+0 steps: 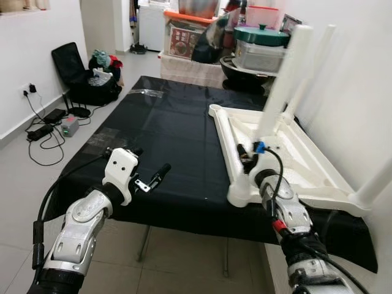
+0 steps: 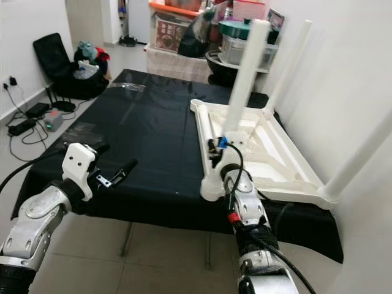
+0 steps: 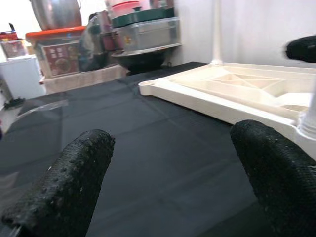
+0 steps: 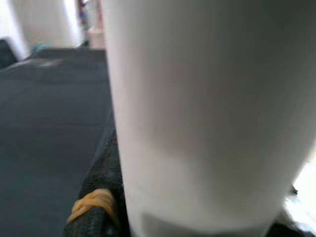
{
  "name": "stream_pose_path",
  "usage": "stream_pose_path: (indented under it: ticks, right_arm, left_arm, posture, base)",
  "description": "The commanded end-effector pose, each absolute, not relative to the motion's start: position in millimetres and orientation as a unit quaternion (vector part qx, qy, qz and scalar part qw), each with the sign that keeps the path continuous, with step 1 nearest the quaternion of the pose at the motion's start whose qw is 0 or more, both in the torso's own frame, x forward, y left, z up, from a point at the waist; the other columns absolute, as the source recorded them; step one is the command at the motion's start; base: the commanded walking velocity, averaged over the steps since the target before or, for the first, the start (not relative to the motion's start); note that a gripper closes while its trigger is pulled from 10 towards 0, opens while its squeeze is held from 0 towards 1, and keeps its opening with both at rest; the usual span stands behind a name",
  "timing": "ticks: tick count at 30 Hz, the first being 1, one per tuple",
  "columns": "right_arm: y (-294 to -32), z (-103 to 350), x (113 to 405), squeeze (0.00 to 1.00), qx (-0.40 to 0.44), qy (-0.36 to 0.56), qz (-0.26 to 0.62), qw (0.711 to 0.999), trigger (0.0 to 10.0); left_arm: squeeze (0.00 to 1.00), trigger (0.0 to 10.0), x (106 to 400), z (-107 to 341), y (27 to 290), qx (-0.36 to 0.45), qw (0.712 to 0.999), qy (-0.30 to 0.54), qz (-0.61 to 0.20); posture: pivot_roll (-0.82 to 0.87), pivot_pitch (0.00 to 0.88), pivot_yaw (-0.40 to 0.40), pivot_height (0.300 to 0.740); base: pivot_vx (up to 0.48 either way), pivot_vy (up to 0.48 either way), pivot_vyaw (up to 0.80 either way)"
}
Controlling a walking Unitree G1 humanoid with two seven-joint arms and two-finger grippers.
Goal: Building children table
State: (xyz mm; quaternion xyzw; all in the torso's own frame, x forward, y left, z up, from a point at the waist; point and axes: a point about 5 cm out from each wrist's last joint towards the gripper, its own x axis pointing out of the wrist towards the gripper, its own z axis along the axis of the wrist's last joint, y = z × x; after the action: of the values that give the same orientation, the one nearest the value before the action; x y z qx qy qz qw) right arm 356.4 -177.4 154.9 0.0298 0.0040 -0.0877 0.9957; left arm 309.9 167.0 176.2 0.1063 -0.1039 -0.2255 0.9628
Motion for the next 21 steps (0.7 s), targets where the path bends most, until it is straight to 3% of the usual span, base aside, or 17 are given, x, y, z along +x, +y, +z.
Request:
stream_pose_path:
  ticks: [1, 6, 15, 16, 17, 18, 19, 21]
  right_arm:
    - [-198.7, 128.8, 335.8, 0.00, 0.016, 0.059, -0.193, 0.979, 0.0]
    - [-181.6, 131.7, 319.5, 0.00, 0.034, 0.062, -0.244, 0.967, 0.0]
    - [-171.0, 137.3, 332.1, 0.00, 0.069, 0.073, -0.232, 0.968, 0.0]
    - [-169.9, 137.1, 334.7, 0.00, 0.065, 0.080, -0.220, 0.970, 7.3]
    - [-169.9, 137.1, 334.7, 0.00, 0.065, 0.080, -0.220, 0.970, 7.3]
    - [-171.0, 143.0, 335.2, 0.00, 0.071, 0.060, -0.203, 0.975, 10.0]
    - [-174.6, 147.9, 334.9, 0.86, 0.066, 0.044, -0.199, 0.977, 10.0]
    - [-177.5, 152.0, 334.3, 0.86, 0.064, 0.035, -0.196, 0.978, 10.0]
  left_arm:
    - [0.00, 10.0, 309.8, 174.0, 159.6, 0.098, 0.962, -0.099, -0.234]
    - [0.00, 10.0, 312.4, 175.3, 160.0, 0.102, 0.963, -0.098, -0.230]
    - [0.00, 10.0, 317.2, 176.9, 158.7, 0.102, 0.965, -0.101, -0.222]
    - [0.00, 10.0, 317.2, 176.6, 157.7, 0.101, 0.965, -0.101, -0.222]
    - [0.00, 10.0, 317.2, 176.6, 157.7, 0.101, 0.965, -0.101, -0.222]
    - [0.00, 10.0, 316.2, 176.4, 157.3, 0.100, 0.964, -0.101, -0.223]
    - [0.00, 10.0, 315.7, 176.2, 158.0, 0.100, 0.965, -0.100, -0.222]
    - [0.00, 10.0, 315.6, 176.3, 159.1, 0.101, 0.965, -0.100, -0.220]
  posture:
    - [0.12, 0.000, -0.135, 0.740]
    - [0.11, 0.000, -0.127, 0.740]
    - [0.11, 0.000, -0.127, 0.740]
    - [0.11, 0.000, -0.127, 0.740]
    - [0.11, 0.000, -0.127, 0.740]
    - [0.12, 0.000, -0.131, 0.740]
    - [0.12, 0.000, -0.132, 0.740]
    - [0.12, 0.000, -0.132, 0.740]
  base:
    - [0.000, 0.000, 0.00]
    - [0.000, 0.000, 0.00]
    - [0.000, 0.000, 0.00]
    - [0.000, 0.000, 0.00]
    - [0.000, 0.000, 0.00]
    - [0.000, 0.000, 0.00]
    - [0.000, 0.000, 0.00]
    - [0.000, 0.000, 0.00]
